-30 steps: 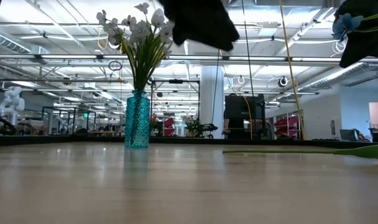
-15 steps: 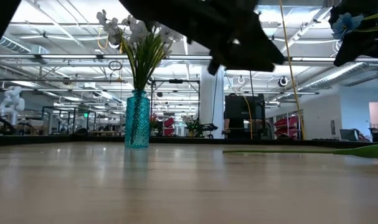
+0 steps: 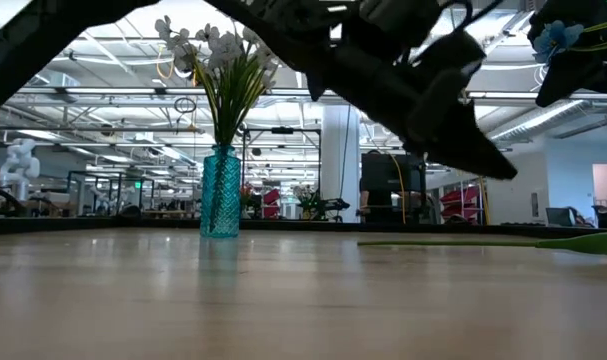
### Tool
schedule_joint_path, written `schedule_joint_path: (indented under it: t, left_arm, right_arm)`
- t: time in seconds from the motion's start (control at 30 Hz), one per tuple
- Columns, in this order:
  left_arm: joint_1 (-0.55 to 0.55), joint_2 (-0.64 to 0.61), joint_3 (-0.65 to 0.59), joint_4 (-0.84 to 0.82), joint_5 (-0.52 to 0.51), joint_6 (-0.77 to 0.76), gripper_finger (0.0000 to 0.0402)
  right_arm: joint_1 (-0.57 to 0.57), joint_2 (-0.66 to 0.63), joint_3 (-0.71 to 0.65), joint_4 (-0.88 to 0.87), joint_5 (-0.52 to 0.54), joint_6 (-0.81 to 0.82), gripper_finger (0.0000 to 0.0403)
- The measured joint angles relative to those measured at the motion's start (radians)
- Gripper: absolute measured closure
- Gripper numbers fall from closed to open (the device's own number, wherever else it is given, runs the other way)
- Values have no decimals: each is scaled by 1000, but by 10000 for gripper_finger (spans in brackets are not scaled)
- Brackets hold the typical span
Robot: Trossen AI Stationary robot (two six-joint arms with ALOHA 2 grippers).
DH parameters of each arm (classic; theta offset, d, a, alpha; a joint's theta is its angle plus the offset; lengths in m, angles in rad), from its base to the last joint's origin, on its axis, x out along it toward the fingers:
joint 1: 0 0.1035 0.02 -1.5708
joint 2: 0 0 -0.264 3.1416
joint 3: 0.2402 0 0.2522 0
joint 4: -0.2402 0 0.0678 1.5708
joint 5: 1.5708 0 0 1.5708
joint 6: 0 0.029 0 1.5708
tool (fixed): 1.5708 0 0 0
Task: Sort flowers into vase by color
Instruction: Put the orange tulip into the blue transparent vase
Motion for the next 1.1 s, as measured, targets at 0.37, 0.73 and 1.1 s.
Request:
schedule_joint_path:
  t: [0.37, 0.73, 1.1]
  left_arm:
    - [25, 18, 12, -115, 87, 258, 266]
    - [24, 90, 12, -142, 41, 287, 266]
    - [20, 89, 15, -180, 17, 255, 381]
  right_arm:
    - [0, 0, 0, 7, 28, 106, 381]
    - [0, 3, 0, 7, 61, 169, 381]
    - [0, 6, 0, 17, 54, 183, 381]
